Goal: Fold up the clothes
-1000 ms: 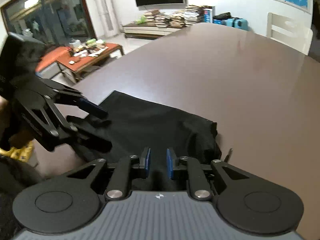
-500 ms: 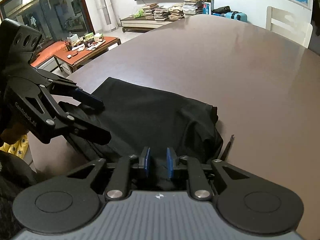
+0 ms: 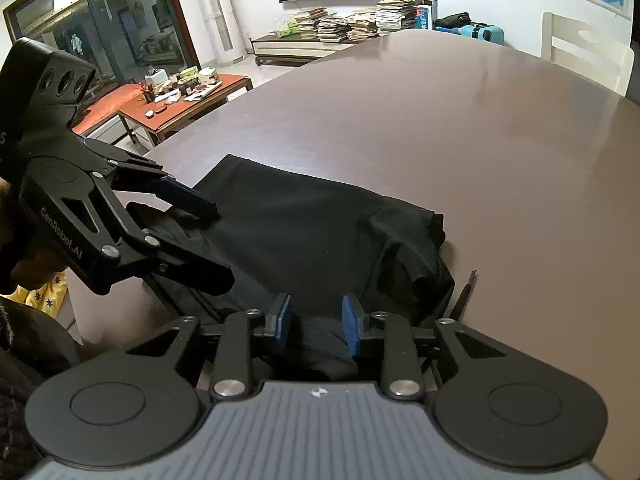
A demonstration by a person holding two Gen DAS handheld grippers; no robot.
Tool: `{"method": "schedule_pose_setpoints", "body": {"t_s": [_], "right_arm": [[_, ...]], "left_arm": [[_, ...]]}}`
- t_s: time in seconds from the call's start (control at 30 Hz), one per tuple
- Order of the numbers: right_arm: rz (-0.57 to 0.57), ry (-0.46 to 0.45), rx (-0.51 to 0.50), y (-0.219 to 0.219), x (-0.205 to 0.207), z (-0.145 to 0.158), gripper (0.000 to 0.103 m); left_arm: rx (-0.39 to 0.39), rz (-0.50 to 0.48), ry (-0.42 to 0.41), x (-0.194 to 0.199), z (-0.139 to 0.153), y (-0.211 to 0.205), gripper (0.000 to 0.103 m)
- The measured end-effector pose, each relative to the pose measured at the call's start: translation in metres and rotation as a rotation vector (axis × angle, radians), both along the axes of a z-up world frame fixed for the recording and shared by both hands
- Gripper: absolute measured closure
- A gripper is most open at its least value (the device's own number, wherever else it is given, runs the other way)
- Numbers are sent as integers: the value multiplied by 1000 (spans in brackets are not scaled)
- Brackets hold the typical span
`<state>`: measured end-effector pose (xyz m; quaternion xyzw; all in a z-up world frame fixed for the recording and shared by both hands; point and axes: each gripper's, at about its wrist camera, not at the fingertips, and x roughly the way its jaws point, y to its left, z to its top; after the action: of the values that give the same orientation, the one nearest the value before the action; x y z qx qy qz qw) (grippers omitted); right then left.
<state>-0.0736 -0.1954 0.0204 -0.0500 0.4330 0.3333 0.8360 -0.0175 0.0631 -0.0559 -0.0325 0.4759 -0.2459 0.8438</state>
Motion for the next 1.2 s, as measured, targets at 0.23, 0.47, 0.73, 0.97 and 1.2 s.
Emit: {"method": "schedule_pose_setpoints", "body": {"t_s": [0.23, 0.47, 0.73, 0.97, 1.2], "right_arm": [[-1, 3, 10, 2, 0, -2, 70], [-6, 7, 23, 0, -2, 4, 56], [-207, -53, 102, -12, 23, 20, 83], [-155, -76, 14, 17, 47, 9, 83], [-89, -69, -48, 25, 47, -5, 86]], "left_arm": [[13, -21, -9, -2, 0, -1, 1], [46, -64, -1, -1, 3, -3, 1], [2, 75, -35, 23, 13, 14, 2], [43, 97, -16, 46, 2, 2, 10], [97, 51, -35, 43, -4, -7, 10]]}}
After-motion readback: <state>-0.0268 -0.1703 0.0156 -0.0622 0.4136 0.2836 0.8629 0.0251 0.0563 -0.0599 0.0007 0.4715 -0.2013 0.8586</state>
